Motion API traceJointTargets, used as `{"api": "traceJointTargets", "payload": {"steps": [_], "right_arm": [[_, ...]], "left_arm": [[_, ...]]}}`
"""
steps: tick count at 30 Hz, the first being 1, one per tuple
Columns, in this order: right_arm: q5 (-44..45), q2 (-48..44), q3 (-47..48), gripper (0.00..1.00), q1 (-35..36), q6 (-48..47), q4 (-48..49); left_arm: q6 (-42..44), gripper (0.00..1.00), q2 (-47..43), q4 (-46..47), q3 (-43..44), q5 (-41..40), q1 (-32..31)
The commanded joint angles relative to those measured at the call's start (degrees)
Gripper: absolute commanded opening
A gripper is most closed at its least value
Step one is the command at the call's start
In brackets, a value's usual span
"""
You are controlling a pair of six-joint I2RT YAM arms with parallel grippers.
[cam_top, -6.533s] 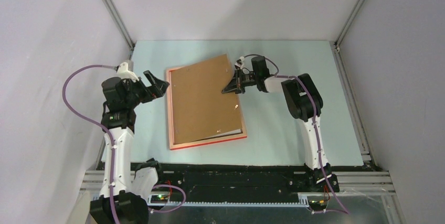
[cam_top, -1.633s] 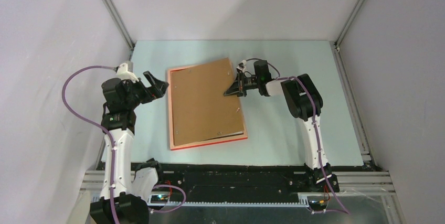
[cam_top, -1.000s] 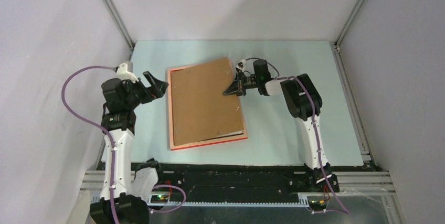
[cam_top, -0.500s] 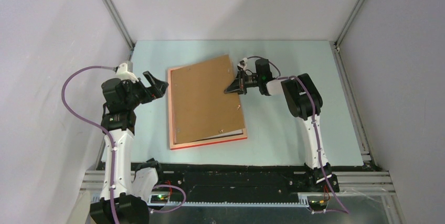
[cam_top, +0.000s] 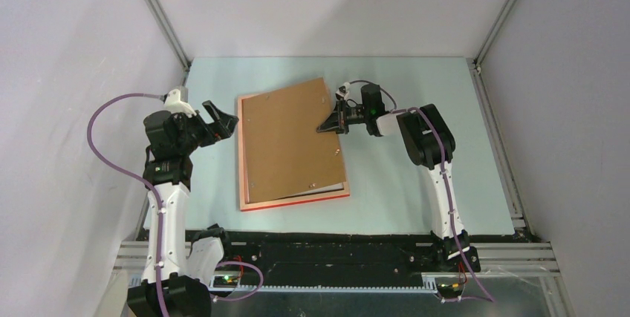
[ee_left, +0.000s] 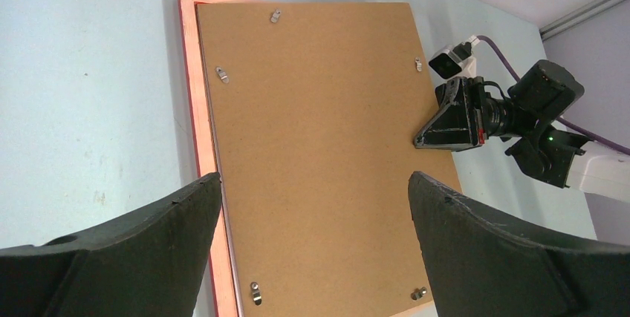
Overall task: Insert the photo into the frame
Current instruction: Place the photo frame item in the photo frame.
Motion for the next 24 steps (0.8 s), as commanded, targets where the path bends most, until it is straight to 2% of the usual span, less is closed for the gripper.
{"api": "traceJointTargets", "payload": {"steps": [1,24], "right_arm": [[-0.7,0.0,0.2,0.0,0.3,1.6,5.5],[0.6,1.3,-1.0,0.0,1.1,1.5,4.7]], "left_arm": [[1.8,1.0,-0.8,1.4,-0.5,-0.3,0.5],[1.9,1.0,-1.1,1.4,-0.7,-0.5,0.6]]}}
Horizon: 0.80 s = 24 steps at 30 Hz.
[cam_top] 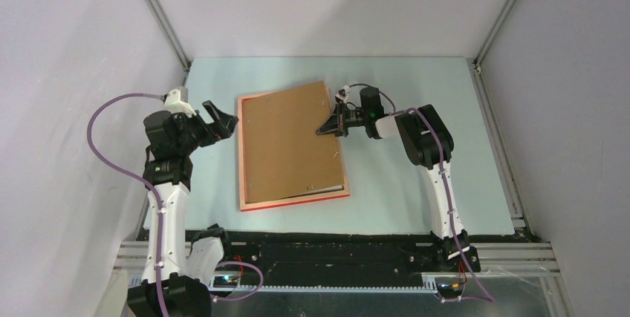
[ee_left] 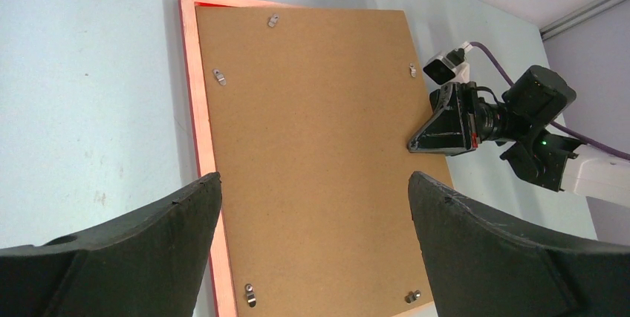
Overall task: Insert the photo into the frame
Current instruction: Place the photo frame item in the photo frame.
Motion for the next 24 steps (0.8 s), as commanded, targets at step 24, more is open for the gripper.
{"api": "traceJointTargets", "payload": {"steps": [24], "right_arm": [[-0.8,2.3,0.2,0.0,0.1,5.7,6.3]], "left_arm": [[1.7,1.0,-1.0,1.4,-0.7,-0.6,0.5]]}}
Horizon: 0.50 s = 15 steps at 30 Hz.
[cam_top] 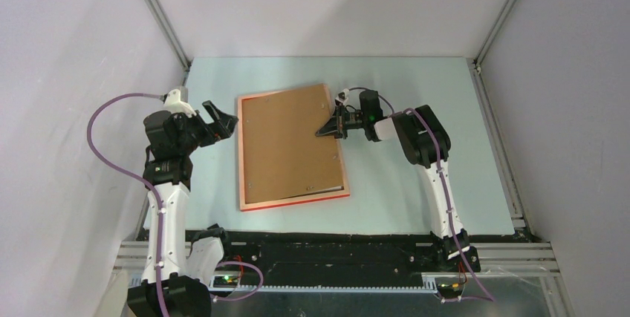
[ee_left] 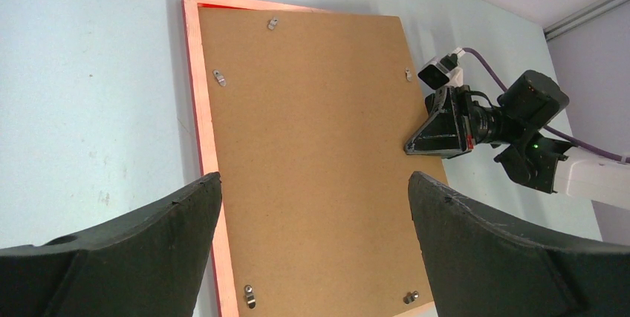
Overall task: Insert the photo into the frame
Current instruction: Place the photo frame item in the photo frame.
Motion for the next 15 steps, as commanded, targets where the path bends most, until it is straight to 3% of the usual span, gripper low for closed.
{"api": "traceJointTargets", "payload": {"steps": [1,15], "right_arm": [[-0.7,-0.2,0.2,0.0,0.0,1.0,2.4],[-0.9,-3.1,0.9,0.0,-2.0,-4.9,-4.1]], "left_arm": [[1.3,1.0,-1.0,1.4,-0.7,-0.2,0.5],[1.1,1.0,-1.0,1.4,-0.8,-0.1,0.5]]}}
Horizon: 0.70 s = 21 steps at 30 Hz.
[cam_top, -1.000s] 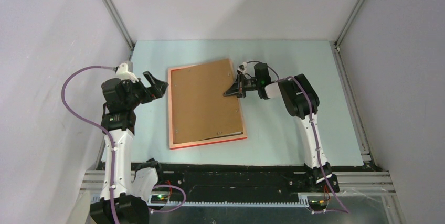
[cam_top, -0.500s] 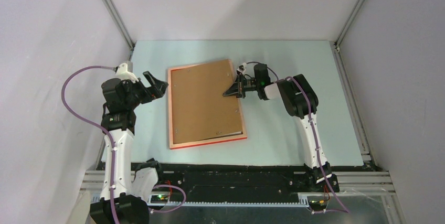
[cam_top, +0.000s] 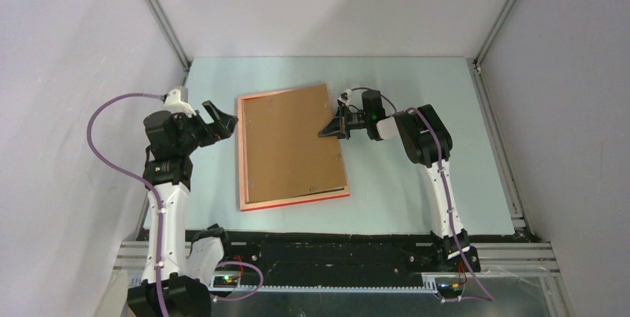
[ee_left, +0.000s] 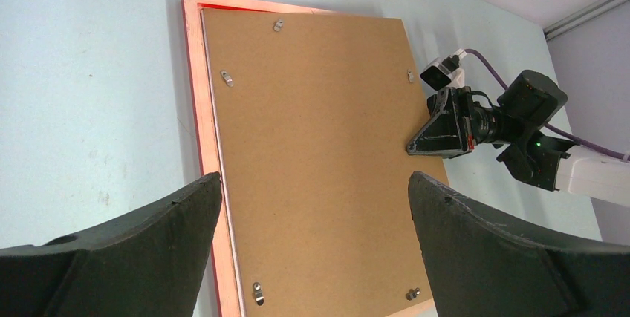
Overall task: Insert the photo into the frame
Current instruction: Place the photo frame item in the photo frame.
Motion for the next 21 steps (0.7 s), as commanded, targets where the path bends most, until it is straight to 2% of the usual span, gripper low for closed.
{"api": "traceJointTargets", "payload": {"steps": [1,14,21], "right_arm": [[-0.3,-3.2,1.0,0.0,-0.6,-1.1,-0.9],[-0.7,-2.6,0.3,0.0,0.4,10.1,9.8],[-0.8,-2.5,0.2,0.0,0.9,12.3,12.8]], "left_arm": [[1.1,1.0,-1.0,1.4,-0.7,0.0,0.5],[1.3,1.0,-1.3,1.4,-0.9,-0.3,0.6],[1.3,1.0,-1.1,1.4,-0.8,-0.3,0.5]]}}
